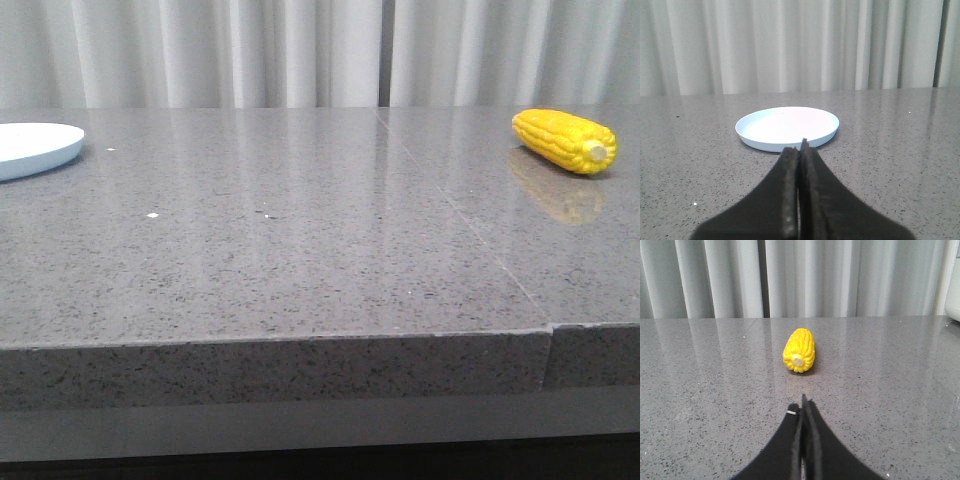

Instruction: Place corn on plate with both arms

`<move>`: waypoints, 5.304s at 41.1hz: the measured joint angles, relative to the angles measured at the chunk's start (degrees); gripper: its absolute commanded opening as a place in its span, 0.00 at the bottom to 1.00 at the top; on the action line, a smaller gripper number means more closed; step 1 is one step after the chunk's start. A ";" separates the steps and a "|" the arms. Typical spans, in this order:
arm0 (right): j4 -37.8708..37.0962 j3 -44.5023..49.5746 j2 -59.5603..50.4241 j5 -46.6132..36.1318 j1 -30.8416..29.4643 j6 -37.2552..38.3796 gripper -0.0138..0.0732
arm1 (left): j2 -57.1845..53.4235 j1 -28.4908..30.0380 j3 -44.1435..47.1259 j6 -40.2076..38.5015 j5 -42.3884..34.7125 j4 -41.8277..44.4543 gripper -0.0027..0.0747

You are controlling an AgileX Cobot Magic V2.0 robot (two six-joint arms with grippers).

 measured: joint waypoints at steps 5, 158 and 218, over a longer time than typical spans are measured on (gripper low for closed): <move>0.00 0.00 0.00 0.00 0.00 0.00 0.08 | 0.00 0.00 0.00 0.00 0.00 0.00 0.01; 0.22 -44.57 39.65 41.25 0.00 -1.91 0.87 | 95.08 19.68 -77.86 18.03 42.74 -19.08 0.70; 0.22 -44.57 39.65 41.25 0.00 -1.91 0.87 | 111.76 17.89 -94.59 18.43 47.60 -24.20 0.01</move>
